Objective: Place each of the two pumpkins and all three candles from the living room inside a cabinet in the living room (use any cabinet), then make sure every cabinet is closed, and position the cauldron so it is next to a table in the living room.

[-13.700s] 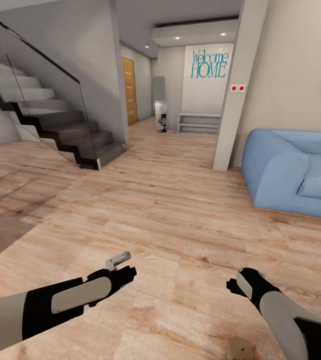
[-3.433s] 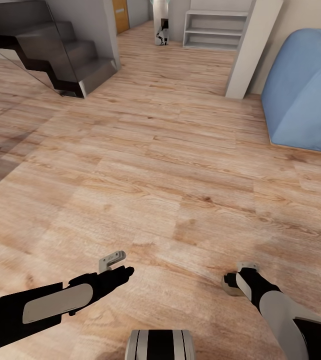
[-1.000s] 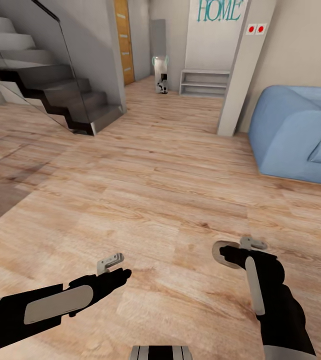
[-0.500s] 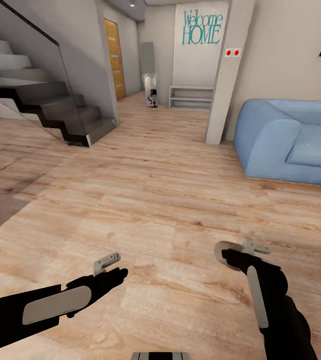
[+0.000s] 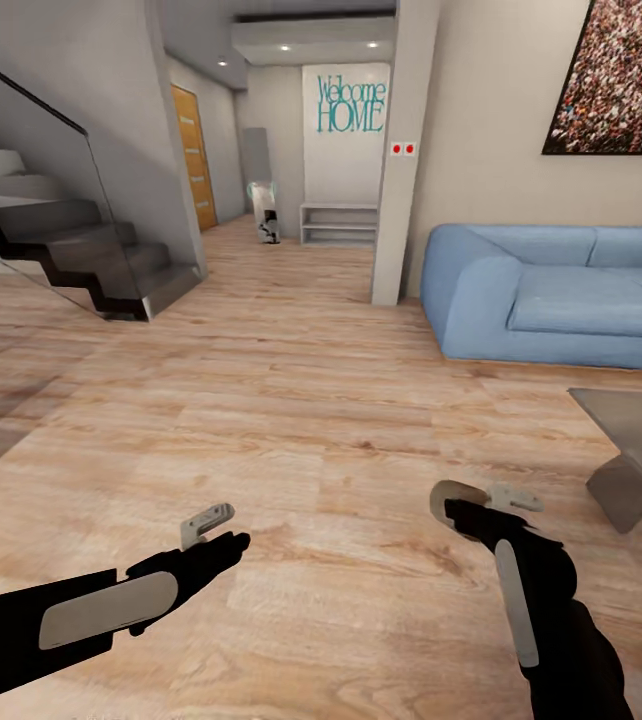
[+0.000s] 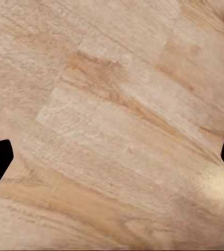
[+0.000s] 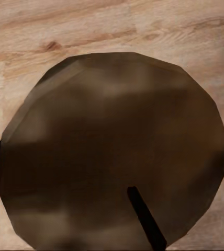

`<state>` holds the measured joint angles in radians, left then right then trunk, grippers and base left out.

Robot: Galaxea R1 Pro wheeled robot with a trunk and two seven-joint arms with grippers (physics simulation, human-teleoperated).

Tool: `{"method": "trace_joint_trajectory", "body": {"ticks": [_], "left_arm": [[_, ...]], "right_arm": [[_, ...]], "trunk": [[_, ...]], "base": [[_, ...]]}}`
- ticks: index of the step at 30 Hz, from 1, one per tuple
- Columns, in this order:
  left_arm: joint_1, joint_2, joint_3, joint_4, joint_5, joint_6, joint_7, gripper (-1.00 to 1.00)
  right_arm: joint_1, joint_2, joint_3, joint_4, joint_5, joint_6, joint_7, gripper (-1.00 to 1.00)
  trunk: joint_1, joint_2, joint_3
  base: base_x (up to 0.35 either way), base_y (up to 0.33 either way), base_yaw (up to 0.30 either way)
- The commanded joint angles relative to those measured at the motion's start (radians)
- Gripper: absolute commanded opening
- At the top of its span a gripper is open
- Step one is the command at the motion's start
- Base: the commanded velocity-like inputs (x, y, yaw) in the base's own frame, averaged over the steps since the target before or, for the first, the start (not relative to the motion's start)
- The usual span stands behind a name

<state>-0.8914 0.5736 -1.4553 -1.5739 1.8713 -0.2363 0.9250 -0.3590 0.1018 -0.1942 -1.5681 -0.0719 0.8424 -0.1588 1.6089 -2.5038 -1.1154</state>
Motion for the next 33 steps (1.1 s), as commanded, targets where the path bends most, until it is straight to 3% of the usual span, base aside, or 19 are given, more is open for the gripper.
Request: {"method": "trace_joint_trajectory", "body": {"ticks": [1, 8, 10, 13, 16, 23, 33], "left_arm": [[-0.001, 0.001, -0.002, -0.001, 0.006, -0.007, 0.000, 1.00], [-0.001, 0.006, -0.002, -0.001, 0.006, -0.008, 0.000, 1.00], [-0.001, 0.006, -0.002, -0.001, 0.006, -0.008, -0.001, 1.00], [-0.001, 0.006, -0.002, -0.001, 0.006, -0.008, 0.001, 1.00], [-0.001, 0.006, -0.002, 0.000, 0.006, -0.008, 0.002, 1.00], [-0.002, 0.003, -0.003, 0.122, 0.011, -0.008, -0.001, 1.00], [-0.001, 0.001, -0.023, 0.155, 0.007, -0.010, 0.000, 1.00]], "right_arm": [[0.000, 0.001, -0.001, -0.001, -0.011, 0.003, -0.005, -1.00], [0.003, 0.002, 0.006, -0.001, -0.011, 0.002, -0.004, -1.00], [0.007, 0.002, 0.032, -0.001, -0.011, -0.022, -0.004, -1.00], [0.057, 0.001, 0.088, -0.001, -0.007, -0.110, -0.008, -1.00], [0.069, 0.000, 0.105, -0.001, -0.004, -0.141, -0.009, -1.00], [0.094, -0.002, 0.113, -0.001, -0.001, -0.252, -0.014, -1.00], [0.100, -0.003, 0.114, -0.001, 0.001, -0.268, -0.015, -1.00]], "trunk": [[-0.001, 0.000, 0.004], [-0.004, 0.001, 0.040], [-0.005, 0.002, 0.050], [-0.007, 0.003, 0.065], [-0.008, 0.003, 0.080], [-0.020, 0.025, 0.106], [-0.020, 0.025, 0.118]], "base": [[-0.335, 0.098, -0.223], [-0.336, 0.113, -0.219], [-0.112, 0.043, -0.215], [-0.029, 0.011, -0.214], [-0.008, 0.003, -0.213], [-0.001, 0.000, -0.201], [-0.040, 0.046, -0.194]]}}
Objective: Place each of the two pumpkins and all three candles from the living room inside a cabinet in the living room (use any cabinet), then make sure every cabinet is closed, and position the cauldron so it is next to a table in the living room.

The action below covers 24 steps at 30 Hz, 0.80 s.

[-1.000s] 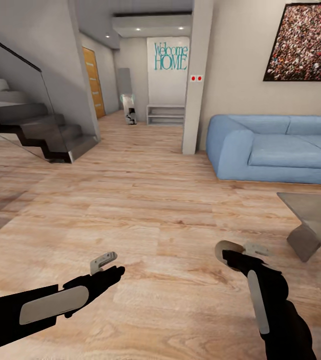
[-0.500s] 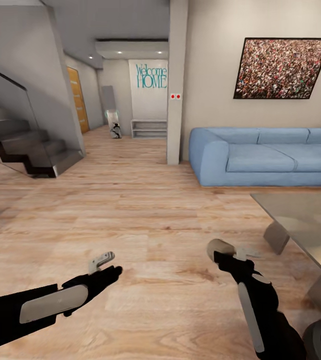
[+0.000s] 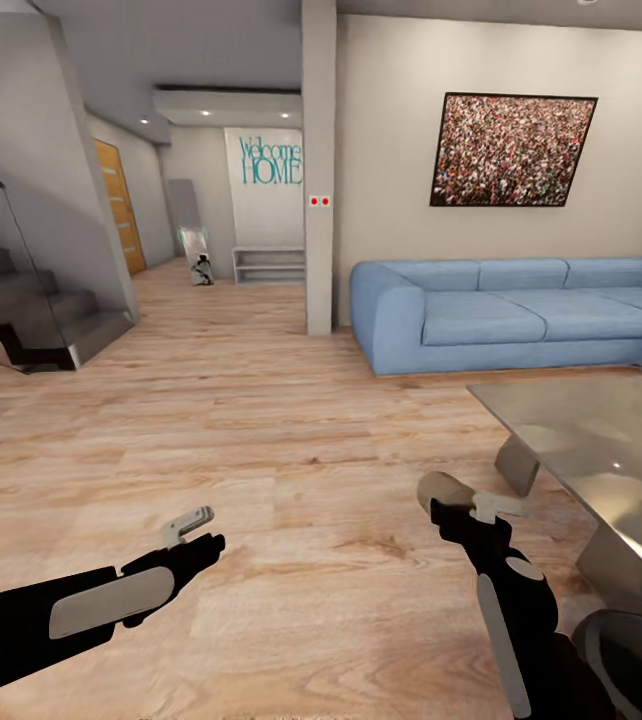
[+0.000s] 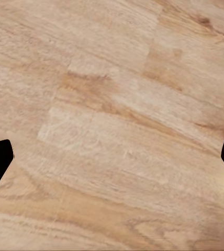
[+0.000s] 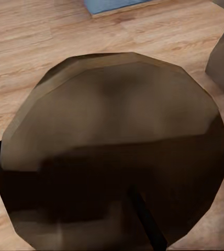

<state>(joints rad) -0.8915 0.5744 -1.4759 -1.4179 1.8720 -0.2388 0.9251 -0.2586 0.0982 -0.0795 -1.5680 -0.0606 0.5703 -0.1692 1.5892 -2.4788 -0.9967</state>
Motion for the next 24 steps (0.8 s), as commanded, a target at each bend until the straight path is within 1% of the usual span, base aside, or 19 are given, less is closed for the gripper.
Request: {"method": "trace_joint_trajectory", "body": {"ticks": [1, 11, 16, 21, 24], "left_arm": [[-0.001, 0.001, -0.003, -0.001, 0.006, -0.007, 0.000, 1.00], [-0.001, 0.002, -0.005, 0.000, 0.006, -0.007, 0.000, 1.00], [-0.001, -0.001, -0.009, -0.001, 0.006, -0.007, -0.001, 1.00], [-0.001, -0.005, -0.013, -0.002, 0.008, -0.010, 0.002, 1.00], [-0.002, -0.005, -0.013, -0.001, 0.008, -0.034, 0.004, 1.00]], "right_arm": [[-0.001, 0.000, 0.000, -0.001, -0.010, 0.004, -0.004, -1.00], [-0.001, 0.000, -0.001, -0.001, -0.010, 0.003, -0.006, -1.00], [0.000, 0.001, -0.001, -0.001, -0.011, 0.002, -0.005, -1.00], [0.001, 0.004, -0.001, 0.001, -0.013, 0.002, -0.002, -1.00], [0.001, 0.006, 0.000, 0.001, -0.014, 0.002, -0.002, -1.00]], "trunk": [[-0.001, 0.000, 0.000], [-0.001, 0.000, 0.012], [-0.001, 0.000, 0.018], [-0.020, 0.035, 0.035], [-0.031, 0.056, 0.044]], "base": [[-0.199, 0.219, -0.192], [-0.262, 0.209, -0.192], [-0.268, 0.101, -0.176], [-0.051, 0.011, -0.038], [-0.005, 0.001, -0.004]]}}
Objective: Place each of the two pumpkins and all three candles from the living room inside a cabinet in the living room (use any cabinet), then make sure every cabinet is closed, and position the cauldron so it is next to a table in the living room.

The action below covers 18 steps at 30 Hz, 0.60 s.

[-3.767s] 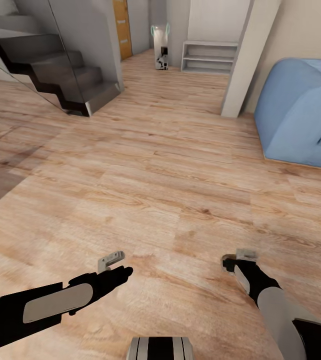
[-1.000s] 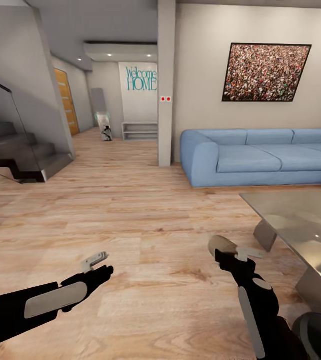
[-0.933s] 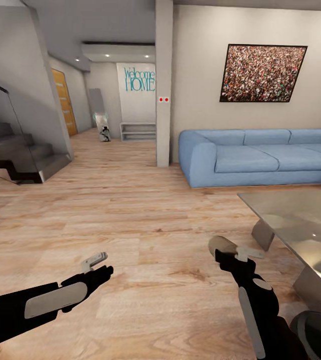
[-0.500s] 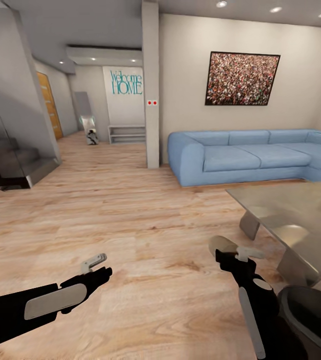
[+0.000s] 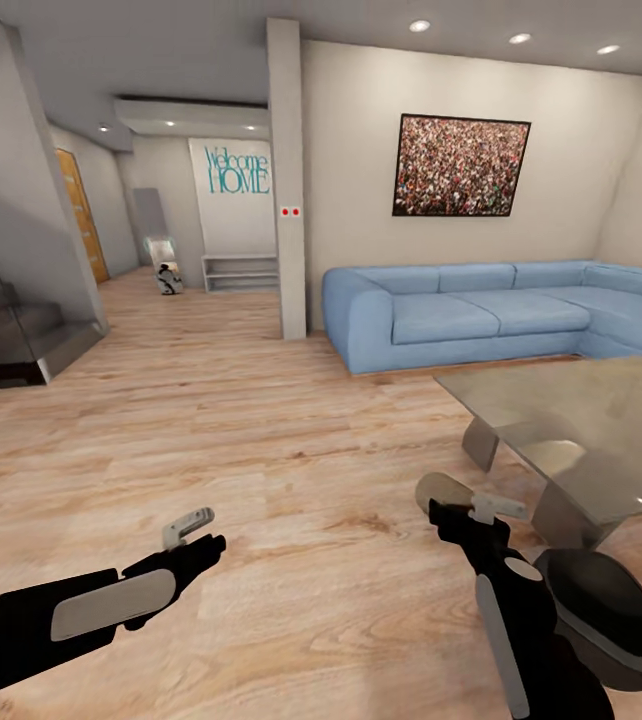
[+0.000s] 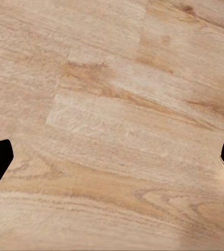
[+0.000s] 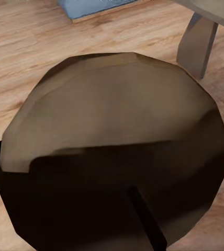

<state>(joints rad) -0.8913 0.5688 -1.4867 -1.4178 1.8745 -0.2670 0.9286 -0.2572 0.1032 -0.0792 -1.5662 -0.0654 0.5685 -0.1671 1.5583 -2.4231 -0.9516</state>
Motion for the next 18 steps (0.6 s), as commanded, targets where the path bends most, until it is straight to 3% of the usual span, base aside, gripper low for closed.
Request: {"method": "trace_joint_trajectory", "body": {"ticks": [1, 2, 8, 16, 18], "left_arm": [[-0.002, 0.000, -0.003, -0.001, 0.005, -0.009, 0.001, 1.00], [-0.002, 0.000, -0.003, -0.001, 0.005, -0.013, 0.000, 1.00], [-0.002, -0.011, -0.008, 0.002, 0.006, -0.013, -0.002, 1.00], [-0.001, -0.011, -0.010, 0.002, 0.006, -0.014, -0.002, 1.00], [-0.001, -0.021, -0.029, 0.002, 0.006, -0.017, -0.001, 1.00]], "right_arm": [[-0.001, 0.001, 0.000, -0.001, -0.010, 0.004, -0.005, -1.00], [0.000, 0.002, 0.016, -0.001, -0.010, 0.000, -0.005, -1.00], [0.005, 0.000, 0.021, -0.002, -0.008, -0.019, -0.008, -1.00], [0.007, 0.000, 0.021, 0.000, -0.007, -0.026, -0.010, -1.00], [0.027, -0.001, 0.021, -0.002, -0.006, -0.074, -0.013, -1.00]], "trunk": [[-0.004, 0.007, 0.002], [-0.008, 0.014, 0.005], [-0.031, 0.056, 0.024], [-0.062, 0.112, 0.049], [-0.069, 0.126, 0.055]], "base": [[-0.002, 0.000, -0.001], [0.000, 0.000, 0.000], [-0.044, 0.003, -0.008], [-0.302, 0.084, -0.221], [-0.316, 0.080, -0.260]]}}
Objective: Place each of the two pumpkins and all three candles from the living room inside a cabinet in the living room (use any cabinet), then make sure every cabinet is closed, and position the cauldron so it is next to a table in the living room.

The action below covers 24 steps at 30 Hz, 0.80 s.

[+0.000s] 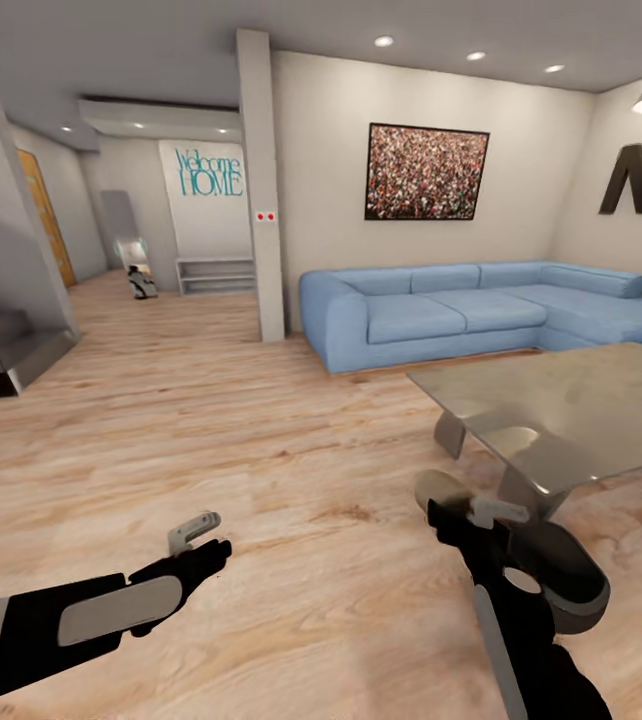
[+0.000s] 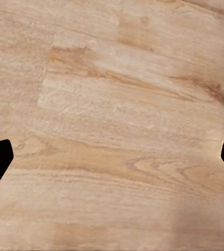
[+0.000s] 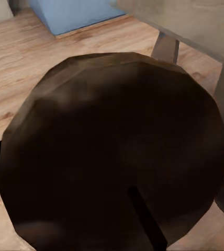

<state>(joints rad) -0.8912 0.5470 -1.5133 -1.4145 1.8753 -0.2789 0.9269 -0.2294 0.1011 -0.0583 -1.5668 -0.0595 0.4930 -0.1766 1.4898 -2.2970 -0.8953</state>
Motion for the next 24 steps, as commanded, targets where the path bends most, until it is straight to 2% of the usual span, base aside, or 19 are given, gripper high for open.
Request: {"method": "trace_joint_trajectory", "body": {"ticks": [1, 3, 5, 6, 7, 9, 10, 12, 13, 14, 15, 16, 17, 19, 20, 22, 23, 24], "left_arm": [[-0.002, -0.009, -0.015, -0.001, 0.004, -0.015, 0.001, 1.00], [-0.002, -0.021, -0.042, -0.002, 0.003, -0.052, 0.000, 1.00], [-0.002, -0.029, -0.115, -0.002, 0.000, -0.119, -0.001, 1.00], [-0.002, -0.030, -0.139, -0.003, -0.003, -0.134, -0.001, 1.00], [-0.002, -0.031, -0.210, -0.003, -0.019, -0.175, 0.000, 1.00], [-0.002, -0.033, -0.282, -0.003, -0.054, -0.230, 0.001, 1.00], [-0.002, -0.034, -0.329, -0.003, -0.073, -0.273, 0.002, 1.00], [-0.002, -0.035, -0.386, -0.004, -0.086, -0.312, 0.002, 1.00], [-0.002, -0.063, -0.451, -0.004, -0.089, -0.343, 0.003, 1.00], [-0.002, -0.095, -0.490, 0.003, -0.088, -0.349, 0.005, 1.00], [-0.002, -0.116, -0.523, 0.016, -0.087, -0.351, 0.006, 1.00], [-0.002, -0.143, -0.571, 0.037, -0.086, -0.353, 0.007, 1.00], [-0.002, -0.158, -0.596, 0.050, -0.082, -0.354, 0.008, 1.00], [-0.002, -0.175, -0.633, 0.074, -0.058, -0.355, 0.006, 1.00], [-0.002, -0.183, -0.671, 0.098, -0.010, -0.356, 0.002, 1.00], [-0.002, -0.189, -0.706, 0.128, 0.053, -0.357, -0.001, 1.00], [-0.002, -0.196, -0.727, 0.152, 0.097, -0.357, -0.003, 1.00], [-0.002, -0.201, -0.738, 0.170, 0.118, -0.357, -0.006, 1.00]], "right_arm": [[0.014, 0.000, 0.001, -0.002, -0.011, -0.031, -0.005, -1.00], [0.039, 0.000, 0.002, -0.002, -0.011, -0.082, -0.008, -1.00], [0.066, 0.000, 0.002, -0.002, -0.012, -0.134, -0.010, -1.00], [0.071, 0.001, 0.003, -0.002, -0.012, -0.143, -0.011, -1.00], [0.088, 0.001, 0.003, -0.002, -0.012, -0.167, -0.011, -1.00], [0.123, 0.001, 0.002, 0.001, -0.012, -0.218, -0.011, -1.00], [0.167, 0.002, 0.002, 0.002, -0.013, -0.293, -0.012, -1.00], [0.227, 0.002, 0.002, 0.003, -0.013, -0.379, -0.012, -1.00], [0.302, 0.001, 0.001, 0.005, -0.012, -0.455, -0.012, -1.00], [0.321, 0.000, 0.000, 0.012, -0.012, -0.475, -0.012, -1.00], [0.328, -0.001, -0.002, 0.025, -0.013, -0.485, -0.013, -1.00], [0.334, -0.002, -0.012, 0.054, -0.014, -0.497, -0.014, -1.00], [0.336, -0.002, -0.024, 0.074, -0.014, -0.507, -0.015, -1.00], [0.338, -0.003, -0.048, 0.113, -0.013, -0.530, -0.018, -1.00], [0.339, -0.004, -0.072, 0.154, -0.014, -0.558, -0.019, -1.00], [0.340, -0.004, -0.090, 0.181, -0.014, -0.591, -0.019, -1.00], [0.340, -0.004, -0.097, 0.197, -0.013, -0.605, -0.020, -1.00], [0.340, -0.004, -0.101, 0.210, -0.013, -0.611, -0.020, -1.00]], "trunk": [[-0.005, 0.007, 0.002], [-0.012, 0.021, 0.009], [-0.020, 0.035, 0.015], [-0.024, 0.042, 0.018], [-0.028, 0.049, 0.021], [-0.035, 0.063, 0.027], [-0.039, 0.070, 0.030], [-0.047, 0.084, 0.037], [-0.051, 0.091, 0.040], [-0.055, 0.098, 0.043], [-0.058, 0.105, 0.046], [-0.062, 0.112, 0.049], [-0.066, 0.119, 0.052], [-0.074, 0.133, 0.059], [-0.078, 0.140, 0.062], [-0.085, 0.154, 0.068], [-0.089, 0.161, 0.071], [-0.093, 0.168, 0.074]], "base": [[-0.226, 0.044, -0.262], [-0.148, 0.029, -0.263], [-0.061, 0.012, -0.263], [-0.038, 0.007, -0.263], [-0.019, 0.004, -0.263], [-0.010, 0.002, -0.263], [-0.004, 0.001, -0.264], [-0.002, 0.000, -0.264], [0.000, 0.000, -0.264], [0.000, 0.000, -0.264], [0.000, 0.000, -0.265], [0.000, 0.000, -0.267], [0.000, 0.000, -0.268], [0.000, 0.000, -0.270], [0.000, 0.000, -0.274], [0.000, 0.000, -0.276], [0.000, 0.000, -0.257], [0.000, 0.000, -0.188]]}}
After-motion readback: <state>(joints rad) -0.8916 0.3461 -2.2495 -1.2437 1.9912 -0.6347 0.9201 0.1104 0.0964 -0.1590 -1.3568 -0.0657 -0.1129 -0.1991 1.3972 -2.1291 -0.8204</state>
